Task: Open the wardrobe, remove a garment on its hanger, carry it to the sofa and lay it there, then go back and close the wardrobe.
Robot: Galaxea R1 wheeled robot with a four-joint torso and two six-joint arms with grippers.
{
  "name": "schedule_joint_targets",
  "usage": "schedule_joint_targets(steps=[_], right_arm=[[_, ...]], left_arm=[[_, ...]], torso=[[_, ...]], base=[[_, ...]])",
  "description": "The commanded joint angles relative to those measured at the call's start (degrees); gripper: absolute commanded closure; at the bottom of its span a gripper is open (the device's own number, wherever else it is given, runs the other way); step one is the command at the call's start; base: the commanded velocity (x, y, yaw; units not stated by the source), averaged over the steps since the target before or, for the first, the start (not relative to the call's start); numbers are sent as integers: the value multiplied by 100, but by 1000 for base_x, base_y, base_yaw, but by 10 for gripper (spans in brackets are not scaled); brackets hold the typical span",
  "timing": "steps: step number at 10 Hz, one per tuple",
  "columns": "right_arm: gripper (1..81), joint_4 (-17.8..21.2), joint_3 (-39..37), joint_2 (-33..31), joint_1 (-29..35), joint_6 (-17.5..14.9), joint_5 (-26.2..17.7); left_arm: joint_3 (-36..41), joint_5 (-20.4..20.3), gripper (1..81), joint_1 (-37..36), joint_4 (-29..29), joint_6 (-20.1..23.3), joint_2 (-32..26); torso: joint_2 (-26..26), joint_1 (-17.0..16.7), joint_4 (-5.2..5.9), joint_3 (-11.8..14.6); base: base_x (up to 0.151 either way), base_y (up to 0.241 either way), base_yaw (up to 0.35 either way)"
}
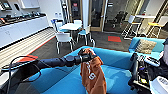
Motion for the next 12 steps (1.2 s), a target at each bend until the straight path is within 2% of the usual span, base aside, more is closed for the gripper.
schedule_joint_targets(steps=[1, 4, 10, 12], right_arm=[[10, -46, 46, 97, 74, -43, -320], [10, -46, 46, 97, 83, -43, -329], [10, -46, 46, 97, 74, -43, -329], [10, -46, 46, 97, 66, -26, -320]], left_arm=[[107, 307, 811, -1161, 142, 39, 184], [-552, 369, 811, -827, 169, 39, 228], [-1755, 377, 811, -502, 230, 91, 667], [-2029, 377, 811, -282, 406, 109, 685]], torso=[[0, 0, 0, 0], [0, 0, 0, 0], [0, 2, 0, 0], [0, 2, 0, 0]], base=[[0, 0, 0], [0, 0, 0], [0, 0, 0], [0, 0, 0]])
